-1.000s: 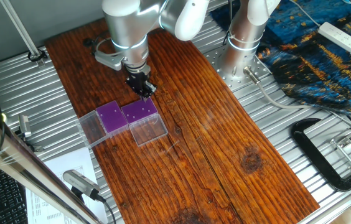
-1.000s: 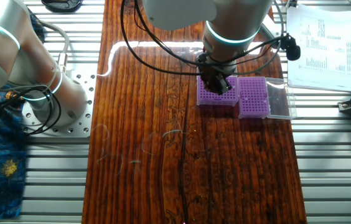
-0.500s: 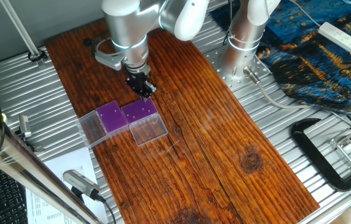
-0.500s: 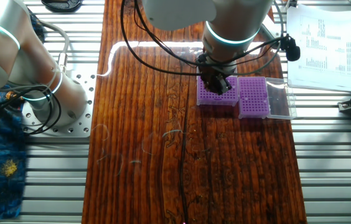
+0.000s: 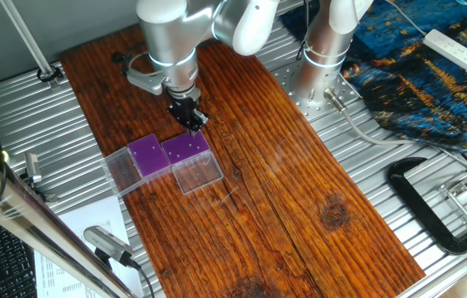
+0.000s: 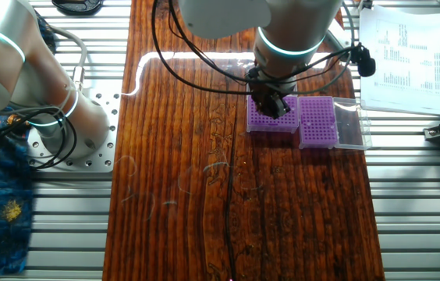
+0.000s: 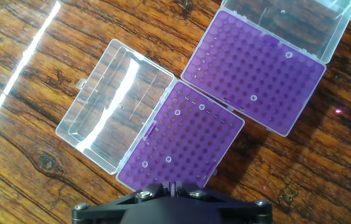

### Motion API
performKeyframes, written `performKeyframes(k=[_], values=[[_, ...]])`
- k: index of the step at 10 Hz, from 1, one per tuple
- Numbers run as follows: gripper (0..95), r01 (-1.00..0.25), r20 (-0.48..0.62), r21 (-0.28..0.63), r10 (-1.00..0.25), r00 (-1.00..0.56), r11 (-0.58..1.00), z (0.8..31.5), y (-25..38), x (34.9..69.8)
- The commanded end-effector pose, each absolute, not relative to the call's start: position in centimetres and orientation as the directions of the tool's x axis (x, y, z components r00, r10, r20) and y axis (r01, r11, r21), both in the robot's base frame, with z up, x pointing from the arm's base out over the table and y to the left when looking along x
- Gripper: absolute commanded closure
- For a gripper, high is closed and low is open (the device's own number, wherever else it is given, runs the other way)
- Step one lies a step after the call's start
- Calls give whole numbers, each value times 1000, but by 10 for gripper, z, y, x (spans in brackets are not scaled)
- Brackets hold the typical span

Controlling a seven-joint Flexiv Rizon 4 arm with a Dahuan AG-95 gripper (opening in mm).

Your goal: Transfer all small pipette tips from one holder to another

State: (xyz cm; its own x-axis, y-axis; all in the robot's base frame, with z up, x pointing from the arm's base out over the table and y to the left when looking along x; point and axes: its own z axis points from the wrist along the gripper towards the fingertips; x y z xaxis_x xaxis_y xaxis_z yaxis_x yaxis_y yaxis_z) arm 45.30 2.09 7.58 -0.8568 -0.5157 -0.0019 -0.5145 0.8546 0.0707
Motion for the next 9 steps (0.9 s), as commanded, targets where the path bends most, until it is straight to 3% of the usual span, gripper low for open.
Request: performKeyframes(k=[1, 5, 6, 9], values=[[950, -518, -2, 68, -519, -855, 853, 74, 20, 453], [950, -527, 2, 65, -528, -849, 847, 72, 20, 453], [760, -529, 1, 65, -531, -848, 846, 72, 20, 453], [760, -530, 0, 65, -531, -847, 846, 72, 20, 453]])
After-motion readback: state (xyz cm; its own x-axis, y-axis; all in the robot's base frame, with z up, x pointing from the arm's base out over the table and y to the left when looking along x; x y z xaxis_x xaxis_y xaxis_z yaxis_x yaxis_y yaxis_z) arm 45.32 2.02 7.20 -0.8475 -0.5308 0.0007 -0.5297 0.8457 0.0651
